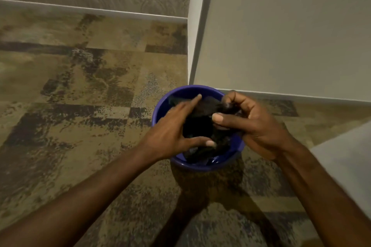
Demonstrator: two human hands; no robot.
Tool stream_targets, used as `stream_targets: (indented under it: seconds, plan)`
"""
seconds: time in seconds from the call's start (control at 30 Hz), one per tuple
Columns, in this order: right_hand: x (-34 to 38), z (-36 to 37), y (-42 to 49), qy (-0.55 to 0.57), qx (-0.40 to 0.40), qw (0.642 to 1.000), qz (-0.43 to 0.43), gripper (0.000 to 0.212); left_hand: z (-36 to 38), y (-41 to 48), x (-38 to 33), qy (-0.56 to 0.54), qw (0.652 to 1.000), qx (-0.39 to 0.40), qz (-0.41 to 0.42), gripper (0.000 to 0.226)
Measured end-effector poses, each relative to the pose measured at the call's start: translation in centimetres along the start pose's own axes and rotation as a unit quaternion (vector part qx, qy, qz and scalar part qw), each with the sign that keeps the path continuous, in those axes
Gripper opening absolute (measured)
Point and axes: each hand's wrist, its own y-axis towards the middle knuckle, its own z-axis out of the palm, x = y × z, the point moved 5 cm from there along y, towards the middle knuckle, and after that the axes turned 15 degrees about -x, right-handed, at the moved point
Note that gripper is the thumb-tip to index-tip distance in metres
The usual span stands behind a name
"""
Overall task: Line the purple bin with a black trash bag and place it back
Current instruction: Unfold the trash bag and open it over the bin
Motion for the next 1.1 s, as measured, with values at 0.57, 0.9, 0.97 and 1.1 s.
stream_targets:
  seconds: [0.57,0.9,0.97,1.1]
  plan:
    - [-1.0,-7.8,2.0,-0.503,-0.214,0.801,-0.244,0.039,-5.4,0.1,0.2,-0.026,0.984,-0.173,-0.016,0.041]
    - [-4.6,2.9,-0.3,-0.041,-0.138,0.977,0.159,0.062,-0.8,-1.4,-1.2,-0.373,0.875,-0.059,-0.303,0.027]
    - [-6.3,4.6,-0.8,0.031,-0.127,0.97,0.204,0.054,0.6,-2.0,-1.9,-0.44,0.82,-0.033,-0.364,0.028]
    - [-5.7,3.4,-0.5,0.092,-0.154,0.967,0.181,0.041,0.8,-2.3,-1.1,-0.42,0.822,-0.055,-0.381,0.025]
